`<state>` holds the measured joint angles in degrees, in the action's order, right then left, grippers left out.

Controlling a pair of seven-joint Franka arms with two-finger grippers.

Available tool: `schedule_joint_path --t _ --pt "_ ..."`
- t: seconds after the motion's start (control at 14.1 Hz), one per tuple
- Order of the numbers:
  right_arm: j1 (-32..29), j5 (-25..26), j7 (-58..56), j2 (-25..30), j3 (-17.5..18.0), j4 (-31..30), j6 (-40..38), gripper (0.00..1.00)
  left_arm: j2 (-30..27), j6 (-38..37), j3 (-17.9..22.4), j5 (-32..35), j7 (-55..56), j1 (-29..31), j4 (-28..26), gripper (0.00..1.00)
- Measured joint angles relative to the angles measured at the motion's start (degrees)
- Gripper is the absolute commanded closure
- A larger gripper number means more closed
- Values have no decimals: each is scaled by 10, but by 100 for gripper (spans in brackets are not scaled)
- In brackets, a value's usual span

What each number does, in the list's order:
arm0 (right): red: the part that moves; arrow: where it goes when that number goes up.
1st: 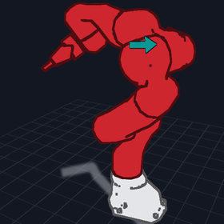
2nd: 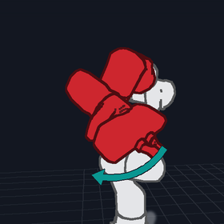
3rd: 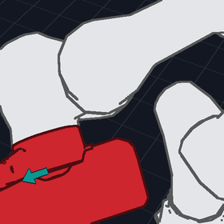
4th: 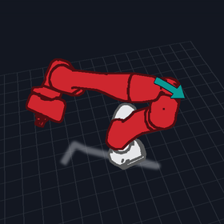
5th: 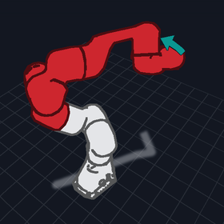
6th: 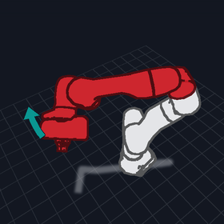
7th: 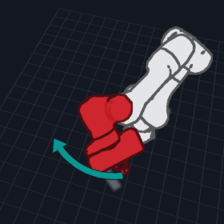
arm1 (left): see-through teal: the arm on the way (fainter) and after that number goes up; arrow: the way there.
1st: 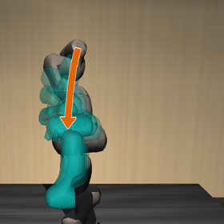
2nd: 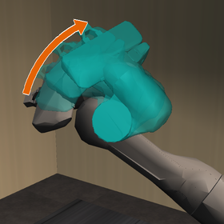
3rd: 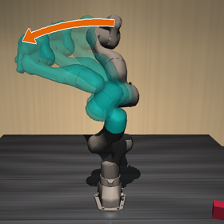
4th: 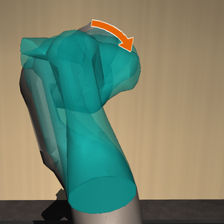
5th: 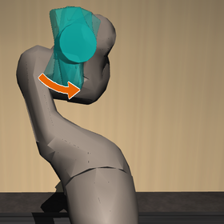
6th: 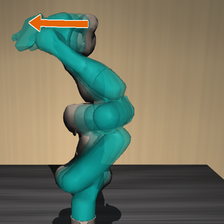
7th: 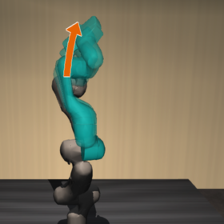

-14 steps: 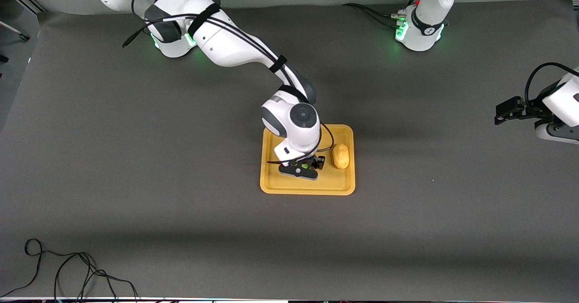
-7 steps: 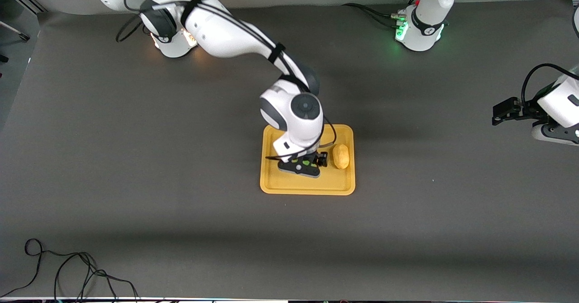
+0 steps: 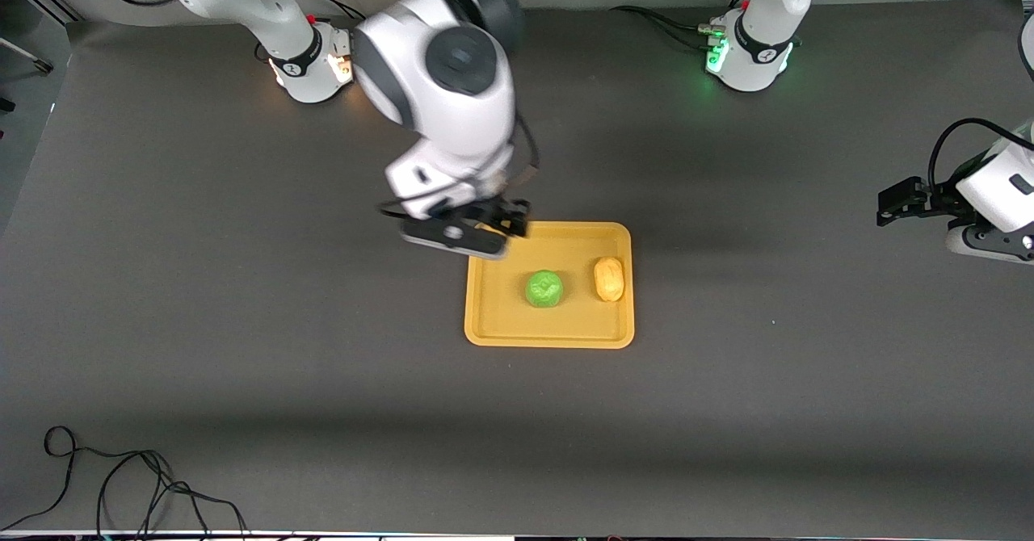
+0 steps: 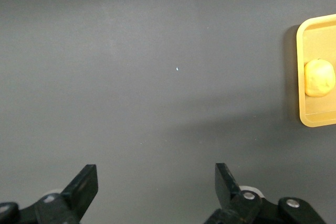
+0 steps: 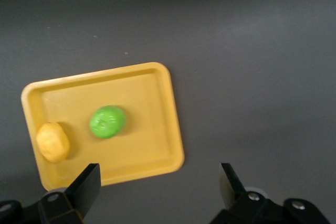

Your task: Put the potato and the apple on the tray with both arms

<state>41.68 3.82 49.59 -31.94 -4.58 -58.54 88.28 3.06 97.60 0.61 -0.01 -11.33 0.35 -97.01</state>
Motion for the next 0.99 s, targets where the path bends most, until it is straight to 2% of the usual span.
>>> schedule_joint_path --t 0.35,0.57,0.78,0.99 --pt "-100 -1 -159 173 -1 -176 -7 0 0 0 0 0 0 0 0 1" --pt "-196 -7 -263 255 8 -255 -6 0 0 0 0 0 0 0 0 1" --pt "-297 -11 -370 291 17 -294 -5 0 1 0 0 0 0 0 0 1" --pt "-371 -17 -448 296 18 -304 -2 0 1 0 0 0 0 0 0 1"
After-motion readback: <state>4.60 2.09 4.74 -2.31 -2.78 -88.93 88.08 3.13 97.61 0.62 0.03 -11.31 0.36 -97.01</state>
